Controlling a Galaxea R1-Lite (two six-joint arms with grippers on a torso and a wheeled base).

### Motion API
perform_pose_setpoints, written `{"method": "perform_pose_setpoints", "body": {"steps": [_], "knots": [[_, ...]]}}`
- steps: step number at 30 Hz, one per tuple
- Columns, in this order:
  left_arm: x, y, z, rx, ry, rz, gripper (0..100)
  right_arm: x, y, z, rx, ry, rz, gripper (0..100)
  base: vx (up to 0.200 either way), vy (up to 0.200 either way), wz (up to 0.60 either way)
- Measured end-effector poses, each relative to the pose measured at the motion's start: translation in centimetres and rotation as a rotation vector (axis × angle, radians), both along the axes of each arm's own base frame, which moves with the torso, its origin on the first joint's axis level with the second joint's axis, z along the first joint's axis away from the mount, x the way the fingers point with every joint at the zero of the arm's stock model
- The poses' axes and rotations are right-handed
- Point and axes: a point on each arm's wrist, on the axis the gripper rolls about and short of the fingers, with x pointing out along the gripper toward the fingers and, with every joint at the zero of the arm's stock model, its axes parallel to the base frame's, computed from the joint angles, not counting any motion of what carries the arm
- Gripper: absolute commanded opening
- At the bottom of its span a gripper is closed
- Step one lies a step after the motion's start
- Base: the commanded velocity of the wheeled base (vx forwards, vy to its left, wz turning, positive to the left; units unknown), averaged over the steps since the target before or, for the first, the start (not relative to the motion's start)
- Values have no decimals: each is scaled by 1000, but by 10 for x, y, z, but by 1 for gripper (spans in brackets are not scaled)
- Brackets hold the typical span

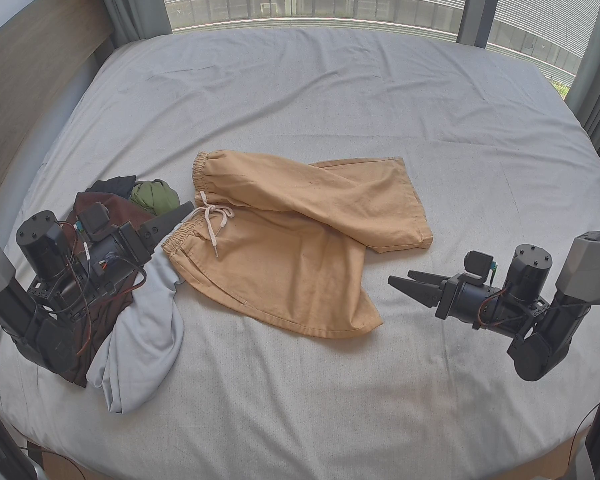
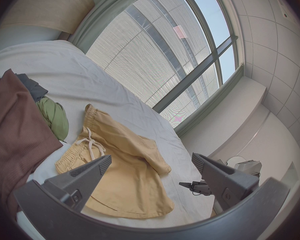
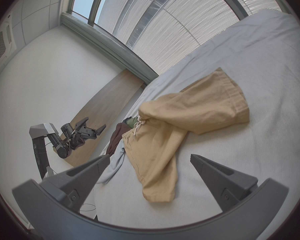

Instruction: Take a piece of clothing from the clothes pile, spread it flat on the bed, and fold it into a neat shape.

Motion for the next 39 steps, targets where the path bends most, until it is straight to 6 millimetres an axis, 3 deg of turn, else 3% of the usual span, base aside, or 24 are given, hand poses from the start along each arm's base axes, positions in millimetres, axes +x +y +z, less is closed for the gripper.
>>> {"method": "perform_pose_setpoints", "body": {"steps": [8,19,39], "knots": [[-2,-3,-7,23,7,-6,100,0,3,-21,-24,58,10,100,0,0,0],[-2,-6,-11,27,20,-17,100,1,4,-33,-42,85,13,100,0,0,0],[0,-7,-15,26,15,-19,100,-6,6,-64,-206,0,104,100,0,0,0]]}}
